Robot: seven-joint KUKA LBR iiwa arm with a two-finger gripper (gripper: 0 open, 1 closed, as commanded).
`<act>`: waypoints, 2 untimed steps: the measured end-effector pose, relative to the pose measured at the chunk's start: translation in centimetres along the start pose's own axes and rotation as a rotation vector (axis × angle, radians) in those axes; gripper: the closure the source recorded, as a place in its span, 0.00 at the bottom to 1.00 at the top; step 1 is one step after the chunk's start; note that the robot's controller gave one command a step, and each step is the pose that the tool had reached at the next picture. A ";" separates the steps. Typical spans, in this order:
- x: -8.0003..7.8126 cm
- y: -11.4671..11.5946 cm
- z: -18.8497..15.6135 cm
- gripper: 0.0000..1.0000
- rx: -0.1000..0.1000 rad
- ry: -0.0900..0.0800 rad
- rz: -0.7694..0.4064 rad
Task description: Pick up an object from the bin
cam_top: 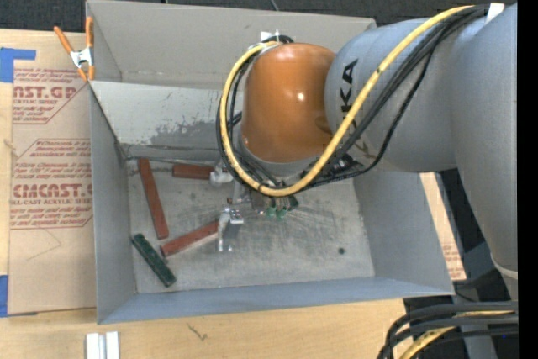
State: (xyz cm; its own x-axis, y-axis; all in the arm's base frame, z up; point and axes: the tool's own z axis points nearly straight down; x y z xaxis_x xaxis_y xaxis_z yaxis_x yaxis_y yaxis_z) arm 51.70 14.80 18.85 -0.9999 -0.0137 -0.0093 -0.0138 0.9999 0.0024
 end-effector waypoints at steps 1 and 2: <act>-0.5 -0.4 11.4 1.00 -0.001 0.005 -0.168; -0.5 -0.4 11.4 1.00 -0.001 0.005 -0.168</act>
Offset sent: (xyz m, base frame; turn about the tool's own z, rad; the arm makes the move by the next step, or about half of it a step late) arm 0.0000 0.0000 0.0000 0.0000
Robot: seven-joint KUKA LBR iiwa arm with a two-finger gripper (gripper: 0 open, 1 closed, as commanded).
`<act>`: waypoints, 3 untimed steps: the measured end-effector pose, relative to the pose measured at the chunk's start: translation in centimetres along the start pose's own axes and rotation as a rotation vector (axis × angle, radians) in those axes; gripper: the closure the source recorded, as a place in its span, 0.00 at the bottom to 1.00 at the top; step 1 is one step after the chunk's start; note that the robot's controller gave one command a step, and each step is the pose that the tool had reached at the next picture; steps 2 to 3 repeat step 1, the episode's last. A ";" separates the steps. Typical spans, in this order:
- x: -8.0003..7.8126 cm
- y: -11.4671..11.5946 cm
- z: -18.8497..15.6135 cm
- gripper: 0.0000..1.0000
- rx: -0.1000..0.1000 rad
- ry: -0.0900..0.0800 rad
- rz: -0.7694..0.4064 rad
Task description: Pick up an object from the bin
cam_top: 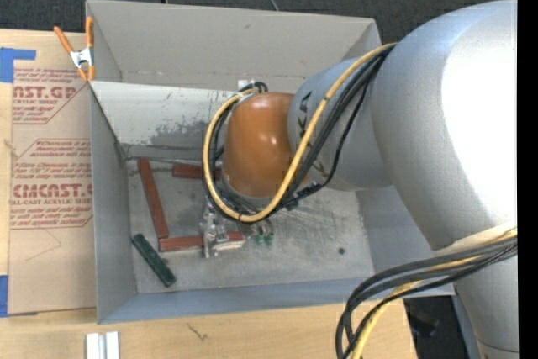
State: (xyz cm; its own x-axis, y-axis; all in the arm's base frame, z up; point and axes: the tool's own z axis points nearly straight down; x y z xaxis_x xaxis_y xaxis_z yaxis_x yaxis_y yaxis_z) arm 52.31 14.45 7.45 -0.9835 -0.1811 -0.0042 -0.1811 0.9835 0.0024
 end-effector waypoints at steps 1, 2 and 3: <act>-1.8 -1.2 -17.1 1.00 0.002 -0.005 0.021; -1.8 -1.2 -17.1 1.00 0.002 -0.005 0.021; -1.8 -1.2 -17.1 1.00 0.002 -0.005 0.021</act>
Offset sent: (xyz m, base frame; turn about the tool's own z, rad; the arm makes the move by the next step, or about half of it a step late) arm 0.0000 0.0000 0.0000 0.0000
